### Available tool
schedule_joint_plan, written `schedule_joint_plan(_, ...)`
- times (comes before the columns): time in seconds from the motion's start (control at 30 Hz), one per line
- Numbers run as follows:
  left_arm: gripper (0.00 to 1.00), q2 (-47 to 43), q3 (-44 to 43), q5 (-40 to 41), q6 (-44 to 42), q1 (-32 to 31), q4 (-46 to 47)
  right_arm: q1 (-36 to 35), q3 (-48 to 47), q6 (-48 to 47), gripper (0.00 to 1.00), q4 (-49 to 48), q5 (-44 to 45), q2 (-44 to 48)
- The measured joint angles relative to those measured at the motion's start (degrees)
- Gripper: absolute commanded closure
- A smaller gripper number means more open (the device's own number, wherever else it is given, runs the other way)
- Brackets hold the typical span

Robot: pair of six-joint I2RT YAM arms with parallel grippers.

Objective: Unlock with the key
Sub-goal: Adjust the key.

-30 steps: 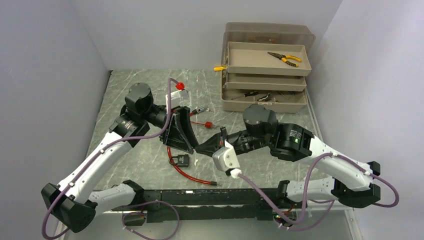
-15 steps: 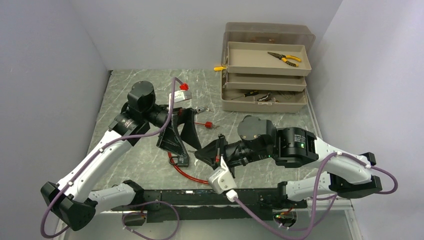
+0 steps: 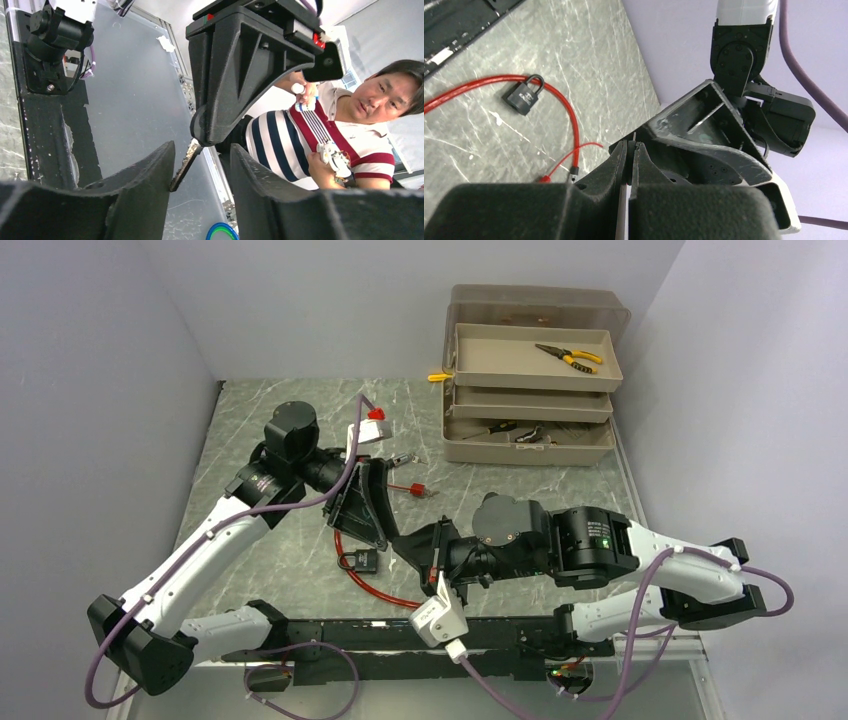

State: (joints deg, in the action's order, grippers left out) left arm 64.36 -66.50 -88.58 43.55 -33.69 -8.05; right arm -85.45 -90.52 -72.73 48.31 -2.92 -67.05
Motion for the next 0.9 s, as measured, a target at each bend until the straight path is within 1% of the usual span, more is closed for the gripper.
schedule_joint_plan(0.17, 0.46, 0.0, 0.0, 0.2, -0.4, 0.0, -0.4, -1.4, 2.2, -3.5, 1.00, -1.0, 3.7, 0.7)
schedule_joint_plan(0.27, 0.49, 0.0, 0.0, 0.4, -0.9, 0.0, -0.8, -2.7, 5.1, -6.5, 1.00, -3.9, 6.8, 1.5)
schedule_joint_plan(0.37, 0.55, 0.0, 0.0, 1.0, -1.1, 0.0, -1.3, -3.5, 7.5, -9.1, 1.00, -5.9, 8.6, 2.5)
schedule_joint_plan(0.43, 0.61, 0.0, 0.0, 1.3, -1.0, 0.0, -1.1, -3.9, 8.8, -10.4, 1.00, -7.7, 9.7, 3.3)
schedule_joint_plan(0.7, 0.92, 0.0, -0.1, 1.5, -0.9, 0.0, -0.7, -5.1, 13.0, -15.1, 1.00, -11.0, 12.5, 6.6)
schedule_joint_plan(0.77, 0.93, 0.0, -0.1, 1.5, -0.8, -0.1, -0.3, -5.2, 13.7, -16.0, 1.00, -11.2, 13.1, 7.2)
schedule_joint_plan(0.9, 0.90, 0.0, -0.1, 1.8, -0.6, 0.0, -0.1, -5.4, 15.1, -17.6, 1.00, -12.4, 14.1, 8.0)
